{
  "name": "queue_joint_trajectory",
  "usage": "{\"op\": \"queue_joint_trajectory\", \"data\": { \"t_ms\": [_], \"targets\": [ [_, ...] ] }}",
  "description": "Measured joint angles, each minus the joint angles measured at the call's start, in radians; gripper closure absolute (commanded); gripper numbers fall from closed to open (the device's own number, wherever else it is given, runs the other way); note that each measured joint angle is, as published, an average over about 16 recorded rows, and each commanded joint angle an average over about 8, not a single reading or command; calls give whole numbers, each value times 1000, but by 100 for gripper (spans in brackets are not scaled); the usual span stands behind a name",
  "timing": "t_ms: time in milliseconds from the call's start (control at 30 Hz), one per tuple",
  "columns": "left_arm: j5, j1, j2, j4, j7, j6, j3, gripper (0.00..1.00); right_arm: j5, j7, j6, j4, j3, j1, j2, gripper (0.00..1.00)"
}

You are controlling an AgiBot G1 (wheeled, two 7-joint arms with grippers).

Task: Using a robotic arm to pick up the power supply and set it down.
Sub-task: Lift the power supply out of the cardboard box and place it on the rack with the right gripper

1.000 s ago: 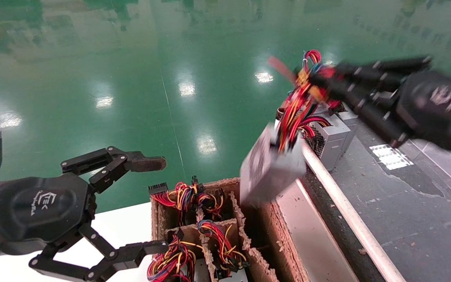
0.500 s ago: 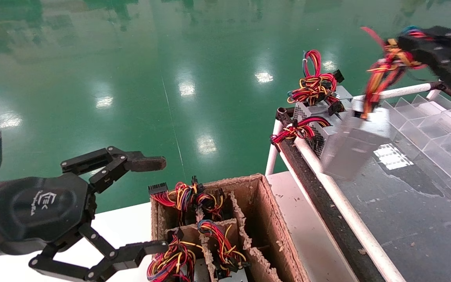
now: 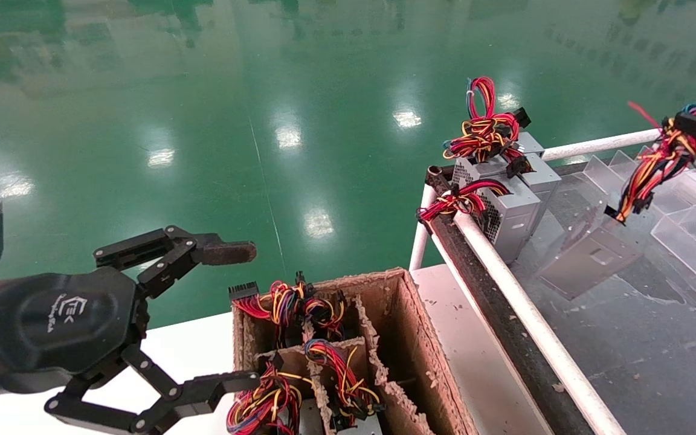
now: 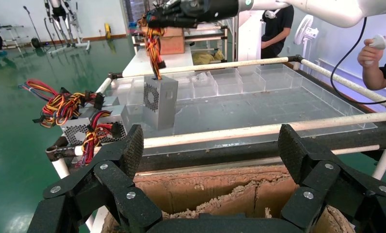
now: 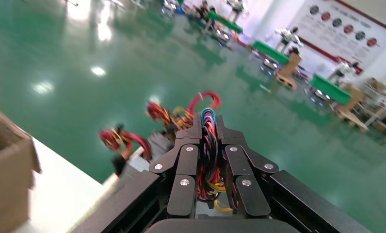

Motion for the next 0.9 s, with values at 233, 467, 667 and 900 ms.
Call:
{"op": "queue_joint_trajectory", "data": {
  "t_ms": [233,467,667,900],
  "targets": [
    [0,0,0,0,0,0,0,0,-85,-76,29,-100,-45,84,-63,100],
    [0,0,0,0,0,0,0,0,-169,-156,54,-210,-93,189,-144,100],
    [0,0,0,0,0,0,0,0,-223,-218,66,-310,-125,275,-202,100],
    [0,0,0,0,0,0,0,0,-257,-270,65,-419,-145,358,-242,100]
  ]
}}
